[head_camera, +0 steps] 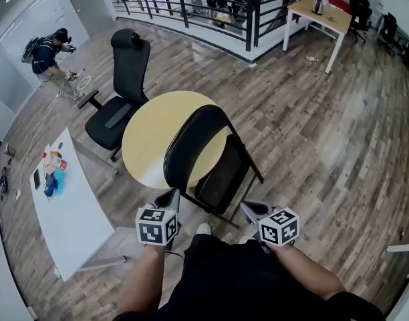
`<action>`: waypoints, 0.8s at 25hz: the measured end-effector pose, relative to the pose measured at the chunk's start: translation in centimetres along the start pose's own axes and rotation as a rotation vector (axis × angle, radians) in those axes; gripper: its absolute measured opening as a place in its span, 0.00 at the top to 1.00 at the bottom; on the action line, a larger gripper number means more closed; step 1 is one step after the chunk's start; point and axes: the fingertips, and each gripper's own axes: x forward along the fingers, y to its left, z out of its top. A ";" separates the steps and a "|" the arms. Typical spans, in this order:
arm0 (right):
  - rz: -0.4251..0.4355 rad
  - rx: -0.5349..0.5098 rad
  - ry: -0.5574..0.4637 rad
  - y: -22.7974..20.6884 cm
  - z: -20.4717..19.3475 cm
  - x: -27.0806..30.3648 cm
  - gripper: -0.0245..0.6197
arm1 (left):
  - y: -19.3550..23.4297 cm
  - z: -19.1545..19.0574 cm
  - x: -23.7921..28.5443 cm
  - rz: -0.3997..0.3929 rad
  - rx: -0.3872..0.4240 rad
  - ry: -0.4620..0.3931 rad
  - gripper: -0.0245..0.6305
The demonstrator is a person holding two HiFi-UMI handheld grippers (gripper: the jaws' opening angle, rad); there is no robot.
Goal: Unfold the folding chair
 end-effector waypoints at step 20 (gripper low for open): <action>-0.331 0.116 -0.109 -2.5 3.4 3.1 0.95 | 11.8 8.4 15.5 -0.151 0.148 0.122 0.77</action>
